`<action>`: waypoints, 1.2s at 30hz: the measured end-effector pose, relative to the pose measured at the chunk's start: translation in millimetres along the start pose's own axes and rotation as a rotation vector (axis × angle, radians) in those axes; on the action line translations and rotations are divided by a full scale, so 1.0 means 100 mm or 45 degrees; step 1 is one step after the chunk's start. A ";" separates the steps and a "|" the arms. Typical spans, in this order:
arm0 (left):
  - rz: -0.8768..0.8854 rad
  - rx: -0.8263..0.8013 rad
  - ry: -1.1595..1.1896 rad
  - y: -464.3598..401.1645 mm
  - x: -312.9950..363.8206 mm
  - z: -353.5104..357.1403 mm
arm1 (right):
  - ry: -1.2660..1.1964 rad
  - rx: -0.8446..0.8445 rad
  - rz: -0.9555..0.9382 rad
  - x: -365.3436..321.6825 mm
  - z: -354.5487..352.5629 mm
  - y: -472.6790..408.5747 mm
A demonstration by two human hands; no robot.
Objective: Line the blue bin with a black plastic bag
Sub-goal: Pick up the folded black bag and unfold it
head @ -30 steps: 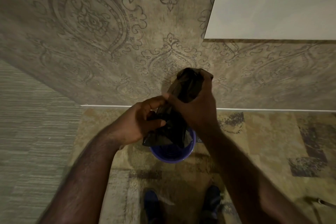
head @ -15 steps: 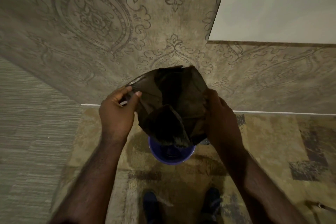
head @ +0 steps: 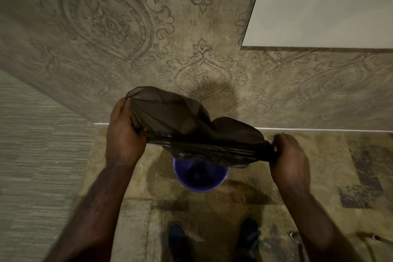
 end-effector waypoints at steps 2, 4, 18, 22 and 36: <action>-0.022 0.008 -0.003 0.00 -0.02 0.01 | -0.011 0.013 -0.008 0.03 0.02 -0.04; -0.018 0.036 0.008 -0.01 0.00 0.00 | -0.114 -0.040 0.090 0.06 0.05 -0.05; -0.134 -0.083 -0.127 0.33 -0.37 0.02 | -0.511 0.275 0.454 -0.14 -0.06 -0.32; -0.131 -0.269 -0.145 0.68 -0.49 0.09 | -0.613 0.460 0.509 -0.30 -0.18 -0.37; 0.529 -0.377 0.234 0.80 0.55 0.79 | -0.548 0.015 -0.453 -0.92 -0.10 -0.42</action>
Point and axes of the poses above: each hand's wrist, its own y-axis away from the middle knuckle, its own z-axis out of the palm, x = y × z, the point moved 5 cm from there along -y, towards the middle knuckle, and after that the axes turned 15 degrees about x, right-handed, at the moved point
